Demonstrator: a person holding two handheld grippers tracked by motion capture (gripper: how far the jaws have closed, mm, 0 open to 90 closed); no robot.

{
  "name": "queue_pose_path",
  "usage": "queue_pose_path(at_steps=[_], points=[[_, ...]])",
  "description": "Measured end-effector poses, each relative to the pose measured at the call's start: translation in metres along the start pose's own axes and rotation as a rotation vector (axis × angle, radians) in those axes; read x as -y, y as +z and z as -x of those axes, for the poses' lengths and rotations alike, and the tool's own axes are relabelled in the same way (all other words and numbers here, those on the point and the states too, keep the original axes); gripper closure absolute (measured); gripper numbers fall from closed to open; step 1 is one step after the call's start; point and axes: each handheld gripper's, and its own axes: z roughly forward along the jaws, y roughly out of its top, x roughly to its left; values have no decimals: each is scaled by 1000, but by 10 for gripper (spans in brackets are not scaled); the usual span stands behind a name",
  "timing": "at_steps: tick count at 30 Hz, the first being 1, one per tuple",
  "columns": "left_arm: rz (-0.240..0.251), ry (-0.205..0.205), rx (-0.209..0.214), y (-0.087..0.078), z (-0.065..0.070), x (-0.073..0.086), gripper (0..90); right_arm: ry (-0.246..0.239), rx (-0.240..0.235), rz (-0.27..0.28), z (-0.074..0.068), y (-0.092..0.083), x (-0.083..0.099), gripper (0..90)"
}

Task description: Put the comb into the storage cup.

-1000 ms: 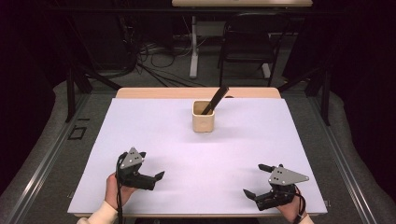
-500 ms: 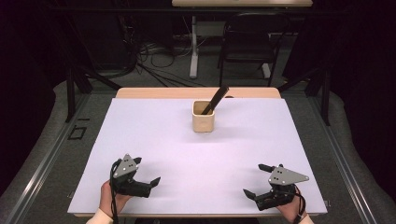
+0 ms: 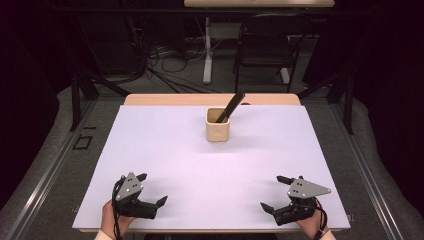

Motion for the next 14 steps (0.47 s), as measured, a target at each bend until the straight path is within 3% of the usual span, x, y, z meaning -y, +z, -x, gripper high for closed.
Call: queue_pose_path(at_steps=[14], points=[[0, -7, -2, -4, -1, 4, 0, -4, -3, -4, 0, 1, 0, 0]])
